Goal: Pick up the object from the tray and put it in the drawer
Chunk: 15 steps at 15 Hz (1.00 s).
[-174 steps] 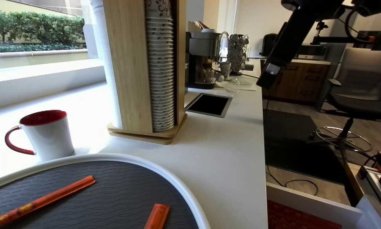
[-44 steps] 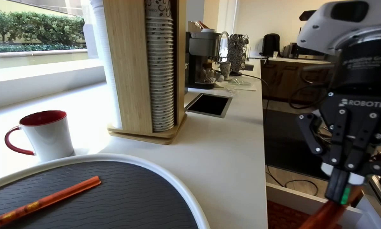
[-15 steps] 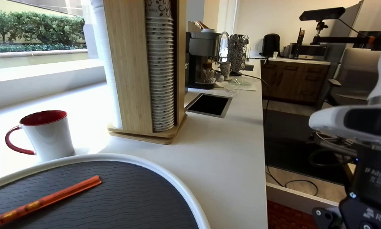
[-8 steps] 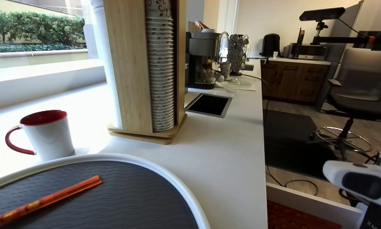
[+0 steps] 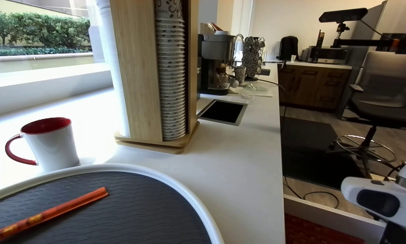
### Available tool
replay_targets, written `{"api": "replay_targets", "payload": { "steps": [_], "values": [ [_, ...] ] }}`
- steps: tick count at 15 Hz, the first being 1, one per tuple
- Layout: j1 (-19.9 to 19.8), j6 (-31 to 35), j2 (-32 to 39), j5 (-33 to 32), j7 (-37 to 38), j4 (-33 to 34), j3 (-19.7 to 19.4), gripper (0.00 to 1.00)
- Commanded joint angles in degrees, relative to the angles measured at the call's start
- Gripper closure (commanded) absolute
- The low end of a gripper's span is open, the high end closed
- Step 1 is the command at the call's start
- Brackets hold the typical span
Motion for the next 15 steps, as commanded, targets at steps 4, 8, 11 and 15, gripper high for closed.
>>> {"api": "replay_targets", "payload": {
  "steps": [4, 8, 11, 15],
  "values": [
    [-0.14, -0.34, 0.23, 0.0, 2.03, 0.06, -0.14, 1.0],
    [0.44, 0.79, 7.32, -4.5, 10.71, 0.01, -0.73, 1.0],
    [2.22, 2.22, 13.45, -5.83, 17.69, -0.04, -2.39, 1.0],
    [3.35, 1.55, 17.7, -3.35, 23.08, 0.36, -6.14, 1.0]
  ]
}}
